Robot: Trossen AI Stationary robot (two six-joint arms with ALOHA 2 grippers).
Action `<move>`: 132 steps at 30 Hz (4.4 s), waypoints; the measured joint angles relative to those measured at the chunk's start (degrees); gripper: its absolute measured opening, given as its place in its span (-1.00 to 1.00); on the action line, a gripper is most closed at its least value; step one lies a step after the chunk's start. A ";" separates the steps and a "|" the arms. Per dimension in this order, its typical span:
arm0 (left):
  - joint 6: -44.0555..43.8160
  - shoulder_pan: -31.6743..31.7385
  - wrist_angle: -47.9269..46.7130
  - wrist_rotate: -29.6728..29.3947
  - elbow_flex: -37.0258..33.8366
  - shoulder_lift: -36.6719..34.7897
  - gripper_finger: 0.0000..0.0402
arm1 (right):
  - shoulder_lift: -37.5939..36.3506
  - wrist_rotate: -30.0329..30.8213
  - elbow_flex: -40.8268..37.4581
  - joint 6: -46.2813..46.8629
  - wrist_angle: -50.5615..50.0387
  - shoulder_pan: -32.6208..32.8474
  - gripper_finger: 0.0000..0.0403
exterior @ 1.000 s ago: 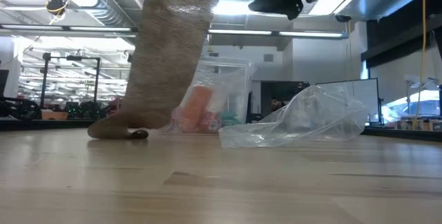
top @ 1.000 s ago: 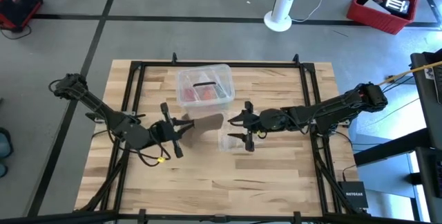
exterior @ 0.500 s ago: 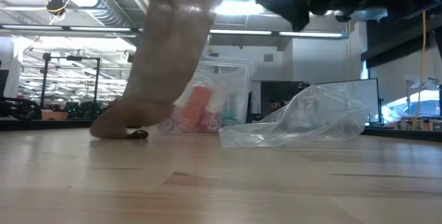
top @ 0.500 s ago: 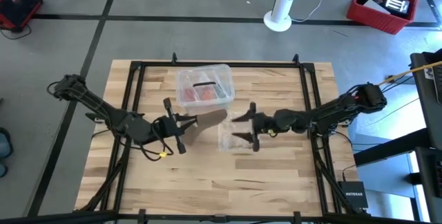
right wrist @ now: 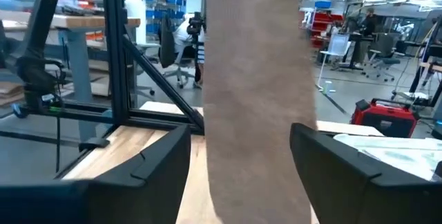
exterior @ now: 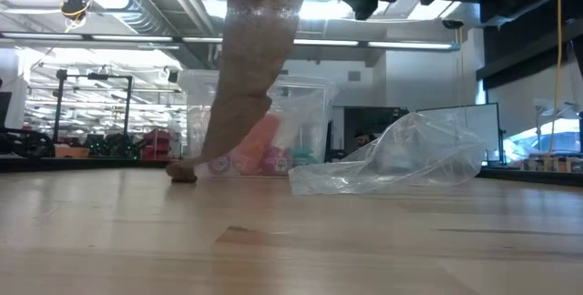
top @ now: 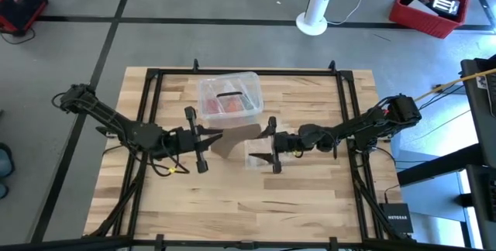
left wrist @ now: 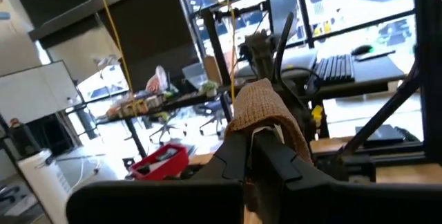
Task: Roll bandage
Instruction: Roll the brown bandage
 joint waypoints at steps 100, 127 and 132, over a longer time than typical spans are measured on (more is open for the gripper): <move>-38.77 1.35 -42.05 -34.02 0.04 -3.90 -1.00 | -14.32 3.78 9.09 -29.37 -21.11 7.98 -0.93; 5.13 0.55 -18.17 -30.93 0.04 -5.33 -1.00 | -1.38 31.32 11.02 -22.25 -22.45 10.37 0.46; 3.18 0.22 -21.83 -30.19 0.04 -5.35 -1.00 | -1.39 27.29 14.03 -21.11 -29.75 11.70 0.49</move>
